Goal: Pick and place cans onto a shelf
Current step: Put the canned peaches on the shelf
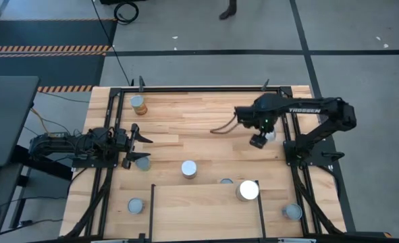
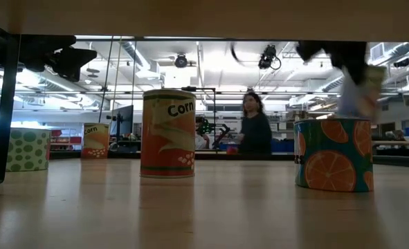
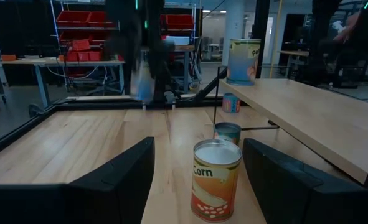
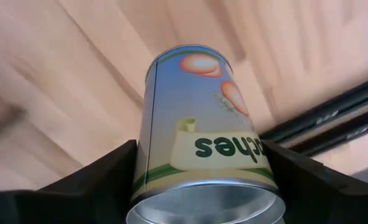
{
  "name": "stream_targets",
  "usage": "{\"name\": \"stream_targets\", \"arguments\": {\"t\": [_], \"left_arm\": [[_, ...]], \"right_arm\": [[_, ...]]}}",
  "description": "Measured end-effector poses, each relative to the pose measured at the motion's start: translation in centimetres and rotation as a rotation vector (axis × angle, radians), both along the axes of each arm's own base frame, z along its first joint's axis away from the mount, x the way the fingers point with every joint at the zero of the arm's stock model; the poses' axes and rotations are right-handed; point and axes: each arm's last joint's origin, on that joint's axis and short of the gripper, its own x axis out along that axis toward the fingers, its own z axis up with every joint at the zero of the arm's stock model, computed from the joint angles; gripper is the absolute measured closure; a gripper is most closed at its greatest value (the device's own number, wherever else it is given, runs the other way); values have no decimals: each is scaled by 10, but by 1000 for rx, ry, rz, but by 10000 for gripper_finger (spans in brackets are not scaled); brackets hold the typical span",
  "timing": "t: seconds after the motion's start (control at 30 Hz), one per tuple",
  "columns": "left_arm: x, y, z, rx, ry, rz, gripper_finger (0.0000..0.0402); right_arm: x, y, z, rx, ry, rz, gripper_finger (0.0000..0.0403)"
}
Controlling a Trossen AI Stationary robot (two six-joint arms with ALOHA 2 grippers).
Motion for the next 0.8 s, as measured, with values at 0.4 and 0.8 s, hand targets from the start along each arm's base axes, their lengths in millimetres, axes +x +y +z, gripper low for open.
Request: {"name": "stream_targets", "arguments": {"t": [0.4,0.8], "left_arm": [[0,0,0,0,-1,0,152],[0,0,0,0,-1,0,152]], "right_arm": [[75,81,127,139,-493,13,84],[106,183,127,497,-530,173,84]]}}
